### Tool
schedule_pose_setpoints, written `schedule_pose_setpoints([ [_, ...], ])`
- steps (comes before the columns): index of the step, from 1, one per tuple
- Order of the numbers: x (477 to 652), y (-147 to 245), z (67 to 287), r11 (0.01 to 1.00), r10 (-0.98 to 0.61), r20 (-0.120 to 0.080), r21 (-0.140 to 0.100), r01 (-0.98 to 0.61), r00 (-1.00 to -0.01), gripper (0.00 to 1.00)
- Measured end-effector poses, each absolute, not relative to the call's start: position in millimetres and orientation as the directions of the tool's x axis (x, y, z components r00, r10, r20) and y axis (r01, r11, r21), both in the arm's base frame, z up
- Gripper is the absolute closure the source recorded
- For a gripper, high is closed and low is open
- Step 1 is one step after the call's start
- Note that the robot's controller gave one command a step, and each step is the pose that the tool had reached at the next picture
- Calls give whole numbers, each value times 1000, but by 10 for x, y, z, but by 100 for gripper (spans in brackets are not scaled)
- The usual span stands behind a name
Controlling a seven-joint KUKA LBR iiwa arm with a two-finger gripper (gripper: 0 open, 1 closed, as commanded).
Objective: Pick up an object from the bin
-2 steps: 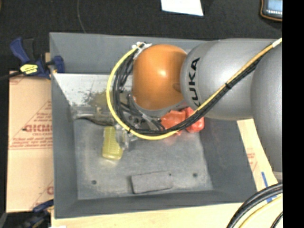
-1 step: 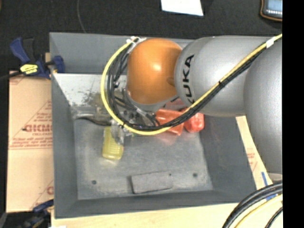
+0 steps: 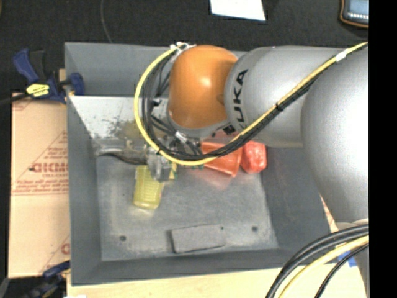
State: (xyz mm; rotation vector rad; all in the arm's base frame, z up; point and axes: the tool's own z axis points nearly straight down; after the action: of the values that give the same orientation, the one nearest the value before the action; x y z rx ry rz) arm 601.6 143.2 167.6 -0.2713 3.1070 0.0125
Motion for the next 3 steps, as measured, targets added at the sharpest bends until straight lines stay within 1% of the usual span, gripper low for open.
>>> schedule_pose_setpoints([
  [1,6242,1482,1748,962,-272,-29,3,-272,-962,0],
  [2,6232,1481,1742,963,-271,-27,4,-271,-962,0],
  [3,6171,1337,1332,927,-374,-32,-1,-375,-927,0],
])
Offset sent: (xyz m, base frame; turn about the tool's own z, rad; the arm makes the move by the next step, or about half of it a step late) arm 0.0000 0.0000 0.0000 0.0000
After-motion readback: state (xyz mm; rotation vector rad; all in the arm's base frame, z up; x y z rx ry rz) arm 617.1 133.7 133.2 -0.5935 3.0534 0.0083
